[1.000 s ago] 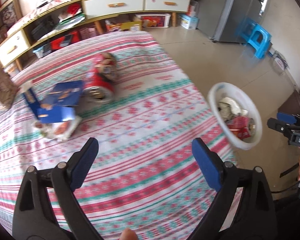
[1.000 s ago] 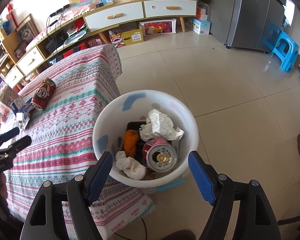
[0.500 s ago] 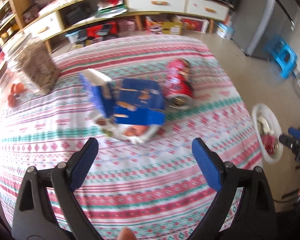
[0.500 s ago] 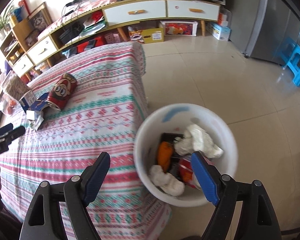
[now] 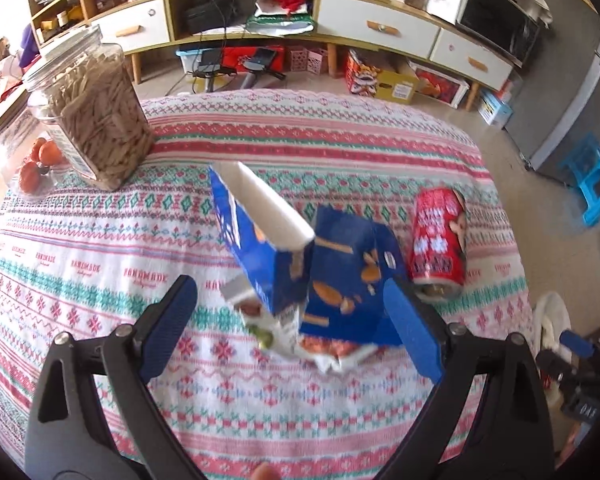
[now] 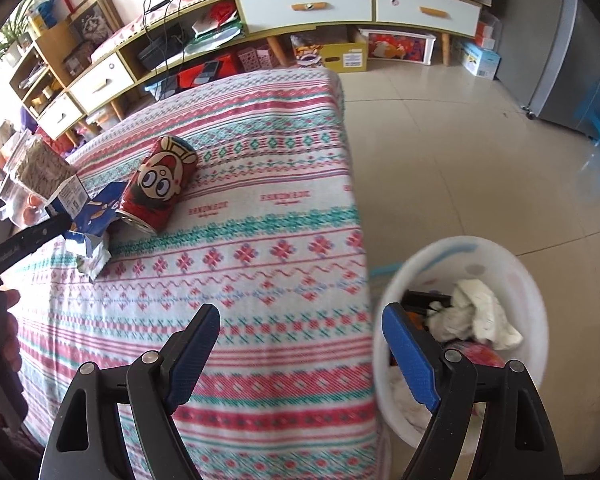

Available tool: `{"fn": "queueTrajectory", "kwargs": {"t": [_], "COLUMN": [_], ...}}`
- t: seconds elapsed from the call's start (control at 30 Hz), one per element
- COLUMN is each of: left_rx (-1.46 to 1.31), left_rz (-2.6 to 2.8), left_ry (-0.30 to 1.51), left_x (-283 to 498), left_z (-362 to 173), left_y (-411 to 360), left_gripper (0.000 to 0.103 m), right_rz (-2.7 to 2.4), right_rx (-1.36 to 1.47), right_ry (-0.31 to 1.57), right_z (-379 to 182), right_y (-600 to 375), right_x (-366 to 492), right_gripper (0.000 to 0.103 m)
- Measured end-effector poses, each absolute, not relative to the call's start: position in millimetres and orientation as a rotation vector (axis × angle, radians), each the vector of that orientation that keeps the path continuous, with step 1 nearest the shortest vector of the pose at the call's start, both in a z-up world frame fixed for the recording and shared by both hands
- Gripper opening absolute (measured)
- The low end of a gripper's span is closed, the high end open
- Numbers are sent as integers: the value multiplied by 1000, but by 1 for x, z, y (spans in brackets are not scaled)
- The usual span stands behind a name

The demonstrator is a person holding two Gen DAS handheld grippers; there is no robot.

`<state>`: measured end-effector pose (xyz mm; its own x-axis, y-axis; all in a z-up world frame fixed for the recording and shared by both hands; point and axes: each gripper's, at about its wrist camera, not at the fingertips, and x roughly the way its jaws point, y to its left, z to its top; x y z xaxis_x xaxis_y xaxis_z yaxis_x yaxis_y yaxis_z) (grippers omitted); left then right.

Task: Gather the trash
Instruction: 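Grasp the blue milk carton on the bed with the left tool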

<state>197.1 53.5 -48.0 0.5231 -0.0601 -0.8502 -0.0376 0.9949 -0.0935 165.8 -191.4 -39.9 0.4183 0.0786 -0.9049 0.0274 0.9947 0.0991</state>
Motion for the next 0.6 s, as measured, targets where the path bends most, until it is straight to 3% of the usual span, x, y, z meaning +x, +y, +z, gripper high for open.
{"fn": "queueTrajectory", "kwargs": {"t": [0.2, 0.33, 0.43, 0.5, 0.6], "left_rx": [-110, -111, -143, -159, -182], "left_rz": [43, 65, 52, 42, 27], "left_ry": [993, 992, 991, 997, 1013], "left_x": [209, 212, 216, 214, 211], "left_z": [-57, -64, -65, -66, -66], "left_y": [59, 65, 73, 77, 83], "left_gripper": [93, 83, 69, 51, 33], "right_rz": [51, 53, 58, 63, 69], "right_rx": [86, 86, 89, 92, 94], "right_ry": [1155, 1161, 1160, 1154, 1145], "right_z": [-47, -50, -50, -50, -48], "right_y": [-178, -172, -167, -162, -155], "right_x": [181, 191, 198, 202, 207], "right_gripper": [85, 85, 85, 85, 85]}}
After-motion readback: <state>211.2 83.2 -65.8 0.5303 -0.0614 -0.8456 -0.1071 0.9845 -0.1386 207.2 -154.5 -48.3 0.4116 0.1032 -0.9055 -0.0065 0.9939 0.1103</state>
